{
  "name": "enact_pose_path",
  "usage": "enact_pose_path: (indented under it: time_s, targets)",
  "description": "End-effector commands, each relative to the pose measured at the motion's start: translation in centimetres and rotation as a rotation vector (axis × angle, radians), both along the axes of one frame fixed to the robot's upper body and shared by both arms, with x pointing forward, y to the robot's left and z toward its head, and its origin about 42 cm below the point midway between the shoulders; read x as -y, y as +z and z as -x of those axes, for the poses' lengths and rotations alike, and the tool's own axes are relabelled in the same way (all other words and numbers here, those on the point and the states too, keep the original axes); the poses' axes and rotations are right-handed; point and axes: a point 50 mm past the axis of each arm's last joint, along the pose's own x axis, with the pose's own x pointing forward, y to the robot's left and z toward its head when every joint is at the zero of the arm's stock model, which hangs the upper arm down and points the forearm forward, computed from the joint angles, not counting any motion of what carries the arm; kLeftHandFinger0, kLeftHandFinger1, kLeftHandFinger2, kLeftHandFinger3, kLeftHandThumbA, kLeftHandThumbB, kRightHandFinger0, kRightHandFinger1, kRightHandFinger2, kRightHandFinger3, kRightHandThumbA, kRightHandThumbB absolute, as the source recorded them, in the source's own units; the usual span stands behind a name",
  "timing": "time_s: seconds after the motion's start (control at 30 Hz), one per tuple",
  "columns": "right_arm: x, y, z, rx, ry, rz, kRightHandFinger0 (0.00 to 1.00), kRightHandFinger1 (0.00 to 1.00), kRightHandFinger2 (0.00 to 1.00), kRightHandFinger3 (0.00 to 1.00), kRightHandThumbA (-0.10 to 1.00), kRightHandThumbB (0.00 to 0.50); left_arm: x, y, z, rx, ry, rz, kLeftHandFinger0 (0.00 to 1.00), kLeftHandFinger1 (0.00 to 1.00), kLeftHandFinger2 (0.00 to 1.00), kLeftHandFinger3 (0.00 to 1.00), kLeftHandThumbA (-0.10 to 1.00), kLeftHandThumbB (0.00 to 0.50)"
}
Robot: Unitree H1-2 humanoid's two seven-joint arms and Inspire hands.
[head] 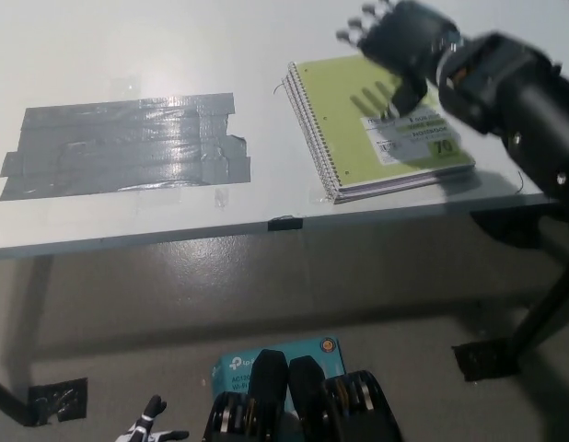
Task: The robot uses its right hand to align two notebooks stacked together until they are fully overlapped
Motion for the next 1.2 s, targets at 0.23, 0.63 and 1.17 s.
enact_pose_path:
  time_s: [0.23,0.63,1.17]
  targets:
    - [3.9,15.9,2.0,0.21,-0.056,-0.148,1.0,1.0,1.0,1.0,1.0,0.372,-1.0,-0.7,1.4,-0.023,0.008,0.001,0.55,0.64,0.73,1.0,1.0,0.446]
    - [19.9,15.2,19.8,0.322,-0.124,-0.73,1.0,1.0,1.0,1.0,1.0,0.246,-1.6,-0.4,2.0,-0.012,0.015,-0.007,0.42,0.56,0.71,1.0,1.0,0.487]
    - [26.2,-16.0,35.7,0.04,-0.562,-1.069,1.0,1.0,1.0,1.0,0.59,0.116,-1.8,-0.3,1.5,-0.009,0.029,0.001,0.52,0.59,0.73,1.0,1.0,0.463]
